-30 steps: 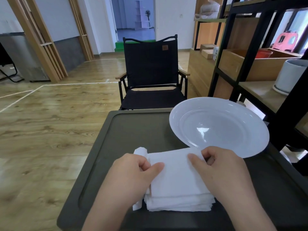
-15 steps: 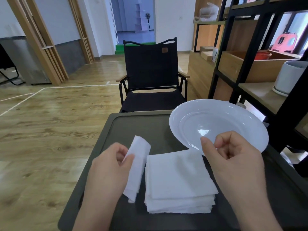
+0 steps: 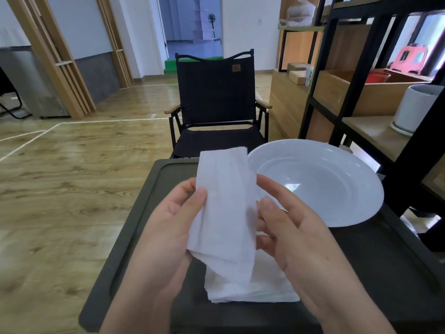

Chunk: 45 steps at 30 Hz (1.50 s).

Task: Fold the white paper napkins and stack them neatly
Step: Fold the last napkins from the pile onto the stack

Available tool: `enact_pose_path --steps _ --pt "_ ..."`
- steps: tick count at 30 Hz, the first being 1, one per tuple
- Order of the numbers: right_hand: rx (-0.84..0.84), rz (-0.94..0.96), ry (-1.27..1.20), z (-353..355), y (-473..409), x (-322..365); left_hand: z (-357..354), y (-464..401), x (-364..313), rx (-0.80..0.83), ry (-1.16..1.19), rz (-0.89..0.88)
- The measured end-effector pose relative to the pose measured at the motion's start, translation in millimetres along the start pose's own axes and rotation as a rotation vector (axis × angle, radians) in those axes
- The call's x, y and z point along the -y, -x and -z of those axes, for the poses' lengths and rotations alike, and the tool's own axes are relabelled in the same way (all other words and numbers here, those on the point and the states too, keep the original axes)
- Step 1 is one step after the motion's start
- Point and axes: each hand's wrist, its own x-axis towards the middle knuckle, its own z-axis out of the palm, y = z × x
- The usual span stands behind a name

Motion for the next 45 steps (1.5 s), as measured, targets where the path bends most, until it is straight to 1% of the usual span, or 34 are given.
enact_pose_path --steps 2,4,6,7,10,11,12,13,16,17,18,19,21,22,25,27,28,29,31,32,33,35,37,39,42,44,45 --pt "0.003 -0.050 -0.098 1 -2 -1 2 -1 0 0.010 -0.047 0.029" --pt "0.025 -0.075 -0.116 1 -2 -2 0 1 1 0.039 -0.124 0.022" --pt "0.017 -0.105 -0.127 1 -2 -4 -5 2 4 0.023 -0.249 -0.017" --pt "0.001 -0.122 -0.136 1 -2 -5 -8 3 7 -0.011 -0.333 -0.063" --pt "-0.029 -0.119 -0.228 -1 -1 -6 -15 2 15 -0.176 -0.591 -0.321" --pt "-0.044 -0.111 -0.278 -1 -1 -4 -18 3 14 -0.216 -0.601 -0.376" --pt "-0.059 -0.104 -0.321 -1 -1 -2 -21 5 12 -0.217 -0.587 -0.402" --pt "-0.067 -0.104 -0.350 -1 0 0 -24 9 9 -0.173 -0.559 -0.393" --pt "-0.058 -0.126 -0.404 1 1 3 -30 21 0 0.087 -0.465 -0.288" --pt "-0.039 -0.128 -0.422 1 2 5 -32 25 -3 0.142 -0.470 -0.259" --pt "-0.019 -0.126 -0.435 1 3 7 -34 27 -3 0.158 -0.503 -0.249" --pt "-0.003 -0.123 -0.445 0 4 8 -35 28 -2 0.140 -0.576 -0.255" --pt "0.021 -0.093 -0.441 -2 5 11 -37 27 0 0.039 -0.699 -0.261" --pt "0.010 -0.074 -0.435 -1 5 10 -37 26 0 -0.005 -0.685 -0.257" --pt "-0.067 -0.057 -0.388 5 4 9 -32 23 -5 -0.126 -0.484 -0.220" --pt "-0.102 -0.065 -0.282 14 4 7 -27 22 -9 -0.198 -0.341 -0.200" --pt "-0.093 -0.065 -0.207 20 4 7 -25 22 -12 -0.229 -0.265 -0.180" --pt "-0.052 -0.062 -0.129 26 5 7 -22 22 -14 -0.252 -0.195 -0.159" --pt "0.159 -0.049 0.002 38 7 10 -19 23 -21 -0.285 -0.101 -0.110" --pt "0.268 -0.060 0.045 43 9 11 -18 24 -23 -0.284 -0.075 -0.084" --pt "0.340 -0.072 0.052 49 10 13 -18 25 -25 -0.272 -0.067 -0.058" --pt "0.415 -0.061 0.007 57 11 15 -18 27 -26 -0.223 -0.067 -0.022" --pt "0.436 -0.046 -0.012 55 13 18 -20 29 -26 -0.157 -0.086 0.026" --pt "0.399 -0.052 -0.006 47 13 18 -22 30 -23 -0.080 -0.131 0.071" --pt "0.239 -0.036 0.014 33 13 15 -21 26 -17 -0.015 -0.211 0.104" --pt "0.088 0.019 0.053 26 12 15 -21 22 -13 -0.072 -0.273 0.029" --pt "0.018 0.044 0.062 24 11 15 -21 20 -12 -0.099 -0.318 -0.066"
